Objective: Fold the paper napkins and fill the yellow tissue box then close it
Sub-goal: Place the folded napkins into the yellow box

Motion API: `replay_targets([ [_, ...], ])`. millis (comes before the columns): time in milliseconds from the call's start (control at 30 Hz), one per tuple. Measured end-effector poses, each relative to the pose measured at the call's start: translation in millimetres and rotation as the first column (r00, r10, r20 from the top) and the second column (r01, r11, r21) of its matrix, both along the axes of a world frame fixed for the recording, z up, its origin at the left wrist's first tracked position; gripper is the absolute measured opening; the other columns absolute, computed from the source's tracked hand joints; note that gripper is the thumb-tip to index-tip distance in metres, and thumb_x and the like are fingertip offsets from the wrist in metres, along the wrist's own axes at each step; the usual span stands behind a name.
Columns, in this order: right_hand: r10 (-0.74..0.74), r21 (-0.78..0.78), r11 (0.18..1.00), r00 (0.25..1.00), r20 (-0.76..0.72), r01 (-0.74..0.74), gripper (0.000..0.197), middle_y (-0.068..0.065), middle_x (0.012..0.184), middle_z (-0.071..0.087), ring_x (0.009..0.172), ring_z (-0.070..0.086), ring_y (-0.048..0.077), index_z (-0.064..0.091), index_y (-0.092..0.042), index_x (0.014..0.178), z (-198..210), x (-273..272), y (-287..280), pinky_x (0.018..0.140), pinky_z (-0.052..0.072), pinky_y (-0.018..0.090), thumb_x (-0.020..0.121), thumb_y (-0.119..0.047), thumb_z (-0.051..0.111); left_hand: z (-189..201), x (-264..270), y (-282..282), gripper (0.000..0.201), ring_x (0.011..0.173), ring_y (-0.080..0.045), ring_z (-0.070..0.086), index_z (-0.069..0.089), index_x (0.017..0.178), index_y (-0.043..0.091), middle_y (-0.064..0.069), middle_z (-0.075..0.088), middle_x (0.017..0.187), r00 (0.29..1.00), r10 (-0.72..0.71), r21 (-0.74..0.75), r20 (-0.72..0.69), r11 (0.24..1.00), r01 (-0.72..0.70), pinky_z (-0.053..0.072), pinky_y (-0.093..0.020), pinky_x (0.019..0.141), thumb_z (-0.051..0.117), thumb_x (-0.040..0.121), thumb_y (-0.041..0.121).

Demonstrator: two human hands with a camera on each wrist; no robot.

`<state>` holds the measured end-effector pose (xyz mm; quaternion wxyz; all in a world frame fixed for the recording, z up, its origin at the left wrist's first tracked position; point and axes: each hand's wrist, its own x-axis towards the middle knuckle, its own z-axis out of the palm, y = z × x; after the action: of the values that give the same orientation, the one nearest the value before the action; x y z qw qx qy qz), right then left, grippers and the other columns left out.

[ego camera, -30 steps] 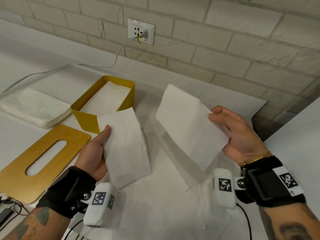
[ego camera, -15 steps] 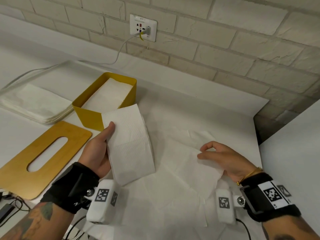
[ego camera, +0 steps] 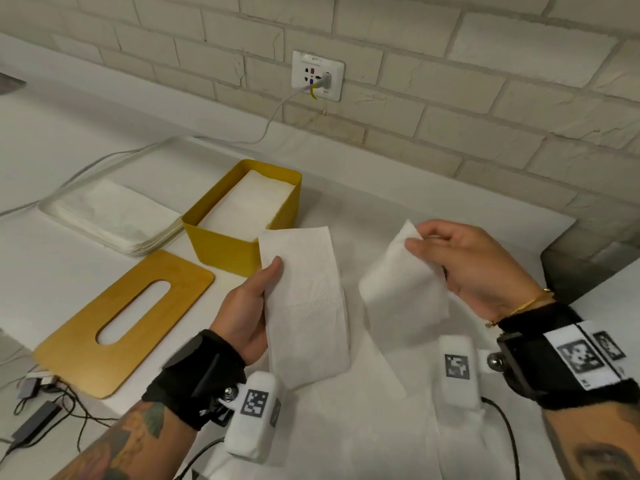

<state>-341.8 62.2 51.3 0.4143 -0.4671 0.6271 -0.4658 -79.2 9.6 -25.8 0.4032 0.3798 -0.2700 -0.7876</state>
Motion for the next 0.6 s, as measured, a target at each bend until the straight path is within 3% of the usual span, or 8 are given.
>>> replay_targets([
  [67, 0.053, -0.151, 0.989, 0.958, 0.281, -0.011, 0.009, 0.004, 0.086, 0.075, 0.073, 0.069, 0.014, 0.070, -0.015, 0.099, 22, 17, 4, 0.065, 0.058, 0.025, 0.092, -0.012, 0.065, -2, -5, 0, 0.037, 0.113, -0.032, 0.069, 0.063, 0.130, 0.014, -0.013, 0.073, 0.122, 1.000, -0.010, 0.013, -0.016, 1.000, 0.010, 0.052, -0.051, 0.098, 0.054, 0.101, 0.035],
  [167, 0.088, -0.192, 0.981, 0.898, 0.432, -0.003, 0.017, 0.008, 0.091, 0.077, 0.074, 0.073, 0.015, 0.067, -0.015, 0.100, 20, 42, 1, 0.065, 0.059, 0.025, 0.083, -0.012, 0.066, -1, -13, 0, 0.043, 0.121, -0.032, 0.065, 0.061, 0.135, 0.013, -0.013, 0.070, 0.128, 0.997, -0.040, 0.022, -0.060, 0.999, 0.042, 0.047, -0.051, 0.106, 0.050, 0.102, 0.039],
  [267, -0.032, -0.062, 0.996, 0.919, 0.392, 0.061, 0.018, 0.010, 0.092, 0.077, 0.074, 0.072, 0.017, 0.065, -0.011, 0.106, -14, 63, -2, 0.067, 0.058, 0.029, 0.089, -0.007, 0.067, 1, -21, 2, 0.048, 0.121, -0.031, 0.065, 0.058, 0.138, 0.012, -0.013, 0.068, 0.131, 0.995, -0.064, 0.006, -0.080, 0.998, 0.065, 0.049, -0.047, 0.102, 0.043, 0.105, 0.044],
  [367, -0.084, 0.057, 0.996, 0.944, 0.319, 0.070, 0.013, 0.009, 0.094, 0.078, 0.079, 0.074, 0.019, 0.066, -0.007, 0.108, -42, 75, 4, 0.069, 0.058, 0.029, 0.096, -0.007, 0.064, -2, -23, 4, 0.057, 0.128, -0.035, 0.060, 0.054, 0.143, 0.010, -0.018, 0.063, 0.137, 0.991, -0.106, -0.013, -0.077, 0.994, 0.106, 0.042, -0.051, 0.112, 0.038, 0.105, 0.049],
  [433, -0.090, 0.098, 0.993, 0.949, 0.301, 0.063, 0.014, 0.009, 0.099, 0.078, 0.089, 0.075, 0.023, 0.067, -0.007, 0.111, -54, 77, 8, 0.078, 0.058, 0.035, 0.098, -0.009, 0.062, -5, -23, 5, 0.063, 0.129, -0.037, 0.058, 0.055, 0.143, 0.011, -0.019, 0.062, 0.138, 0.991, -0.108, 0.000, -0.079, 0.994, 0.108, 0.039, -0.053, 0.114, 0.037, 0.103, 0.055],
  [500, -0.106, 0.117, 0.990, 0.953, 0.284, 0.075, 0.014, 0.009, 0.101, 0.078, 0.095, 0.075, 0.027, 0.067, -0.007, 0.111, -62, 77, 9, 0.087, 0.058, 0.041, 0.098, -0.010, 0.062, -7, -22, 4, 0.066, 0.126, -0.035, 0.061, 0.057, 0.141, 0.012, -0.019, 0.065, 0.135, 0.994, -0.086, 0.001, -0.067, 0.996, 0.086, 0.044, -0.052, 0.110, 0.033, 0.102, 0.060],
  [600, -0.131, 0.131, 0.986, 0.961, 0.245, 0.101, 0.012, 0.008, 0.099, 0.078, 0.095, 0.075, 0.027, 0.068, -0.008, 0.109, -68, 77, 8, 0.088, 0.057, 0.042, 0.098, -0.010, 0.063, -5, -24, 5, 0.067, 0.119, -0.032, 0.067, 0.061, 0.134, 0.015, -0.016, 0.069, 0.127, 0.996, -0.070, -0.001, -0.064, 0.998, 0.070, 0.050, -0.048, 0.101, 0.028, 0.101, 0.063],
])
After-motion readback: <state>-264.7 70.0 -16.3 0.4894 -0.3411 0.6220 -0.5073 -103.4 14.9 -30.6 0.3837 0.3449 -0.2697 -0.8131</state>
